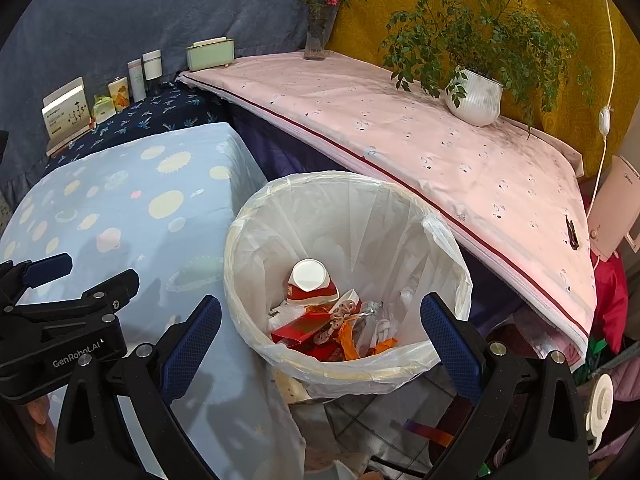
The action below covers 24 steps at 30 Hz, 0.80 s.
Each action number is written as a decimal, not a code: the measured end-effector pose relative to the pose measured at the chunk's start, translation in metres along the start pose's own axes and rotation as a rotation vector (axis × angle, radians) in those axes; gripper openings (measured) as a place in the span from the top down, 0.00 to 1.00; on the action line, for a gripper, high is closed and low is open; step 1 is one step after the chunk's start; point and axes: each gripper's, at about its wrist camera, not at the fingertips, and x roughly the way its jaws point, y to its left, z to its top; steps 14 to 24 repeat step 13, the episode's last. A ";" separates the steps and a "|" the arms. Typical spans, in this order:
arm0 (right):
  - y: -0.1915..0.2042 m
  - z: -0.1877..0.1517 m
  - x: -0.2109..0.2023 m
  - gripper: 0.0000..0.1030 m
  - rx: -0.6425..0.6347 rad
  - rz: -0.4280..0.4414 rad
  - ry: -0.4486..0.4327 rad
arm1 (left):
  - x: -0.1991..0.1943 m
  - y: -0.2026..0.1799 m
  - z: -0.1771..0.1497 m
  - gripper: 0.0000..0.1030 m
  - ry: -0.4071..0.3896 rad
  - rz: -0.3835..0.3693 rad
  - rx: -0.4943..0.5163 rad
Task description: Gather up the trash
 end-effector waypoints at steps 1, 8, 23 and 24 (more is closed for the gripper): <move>0.000 0.000 0.000 0.07 0.000 0.000 0.000 | 0.000 -0.001 0.000 0.20 0.001 -0.001 0.001; -0.001 0.000 0.000 0.07 0.000 -0.002 0.000 | 0.003 -0.005 -0.001 0.20 0.016 -0.010 0.013; -0.002 0.000 0.001 0.07 -0.002 -0.001 -0.001 | 0.005 -0.006 -0.002 0.20 0.027 -0.019 0.018; -0.002 0.000 0.001 0.07 -0.002 -0.001 -0.001 | 0.005 -0.006 -0.002 0.20 0.027 -0.019 0.018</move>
